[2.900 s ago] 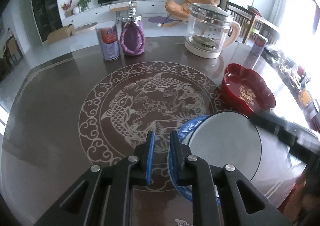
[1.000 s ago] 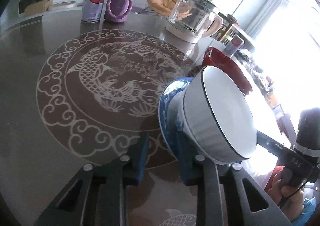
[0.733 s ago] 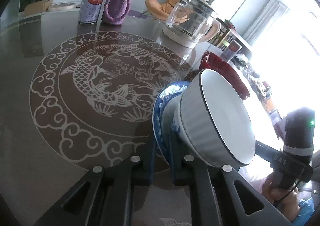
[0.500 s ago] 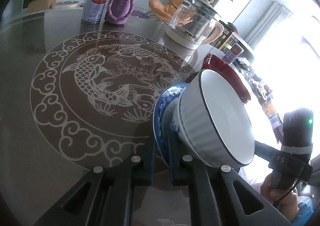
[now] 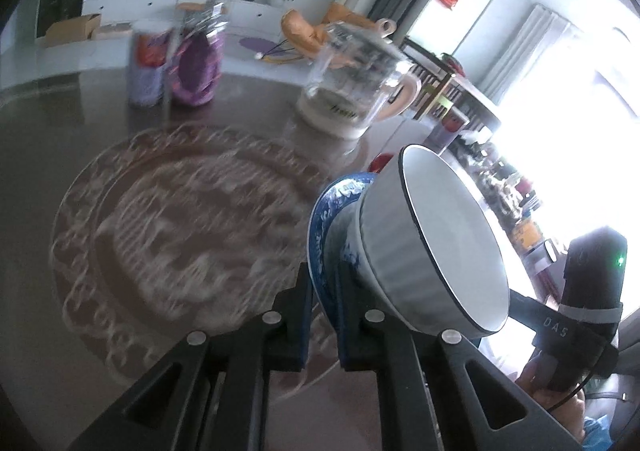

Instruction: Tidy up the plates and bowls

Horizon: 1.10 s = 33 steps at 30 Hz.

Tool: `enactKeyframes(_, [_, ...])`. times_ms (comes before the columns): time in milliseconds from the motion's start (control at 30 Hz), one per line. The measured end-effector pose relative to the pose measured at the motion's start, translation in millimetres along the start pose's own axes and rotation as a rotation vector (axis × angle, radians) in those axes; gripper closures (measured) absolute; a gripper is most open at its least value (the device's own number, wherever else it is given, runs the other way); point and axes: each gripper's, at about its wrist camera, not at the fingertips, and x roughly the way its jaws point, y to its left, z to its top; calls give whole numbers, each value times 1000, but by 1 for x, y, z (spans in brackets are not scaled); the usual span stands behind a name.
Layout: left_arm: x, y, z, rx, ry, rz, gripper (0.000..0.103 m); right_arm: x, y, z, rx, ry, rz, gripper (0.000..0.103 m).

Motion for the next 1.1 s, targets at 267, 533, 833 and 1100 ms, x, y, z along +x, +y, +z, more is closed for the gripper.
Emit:
enactKeyframes(267, [62,-50,54,53,-5,-69,95,-19,-48,56,6,-85,-96,90])
enactKeyframes(533, [136,-68,56,74,74,-44,94,3,-105,73,44,-65,-176,90])
enactKeyframes(833, [142,-75,54,178,56,58,89,5,-108,67,-32,-79,-258,79])
enactKeyframes(1100, [70,-61,44,179,-87,174,19,-63,-89,66,-53,-214,-328,39])
